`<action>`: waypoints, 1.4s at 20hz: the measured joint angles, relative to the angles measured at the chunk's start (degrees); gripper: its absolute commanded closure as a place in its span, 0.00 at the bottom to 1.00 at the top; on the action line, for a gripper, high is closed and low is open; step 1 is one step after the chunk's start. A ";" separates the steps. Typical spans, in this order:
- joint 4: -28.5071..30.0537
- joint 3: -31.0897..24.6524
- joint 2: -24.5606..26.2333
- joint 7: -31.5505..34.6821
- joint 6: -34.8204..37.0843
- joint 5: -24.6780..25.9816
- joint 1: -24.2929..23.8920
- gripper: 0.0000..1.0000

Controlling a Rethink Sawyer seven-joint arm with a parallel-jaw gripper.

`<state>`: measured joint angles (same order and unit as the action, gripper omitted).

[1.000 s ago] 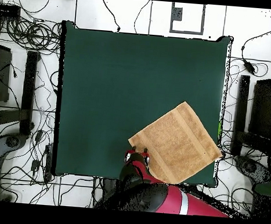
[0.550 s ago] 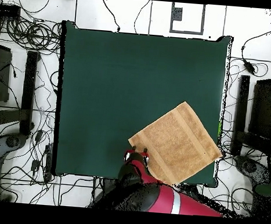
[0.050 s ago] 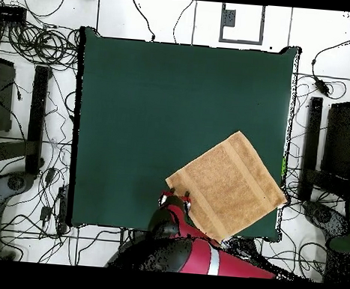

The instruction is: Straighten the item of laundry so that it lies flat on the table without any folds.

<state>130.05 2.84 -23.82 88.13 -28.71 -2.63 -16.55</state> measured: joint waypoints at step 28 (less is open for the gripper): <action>-0.02 -4.34 -0.31 0.04 -0.03 -1.03 -0.37 0.00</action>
<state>130.03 -1.50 -24.13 88.17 -28.74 -3.66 -16.92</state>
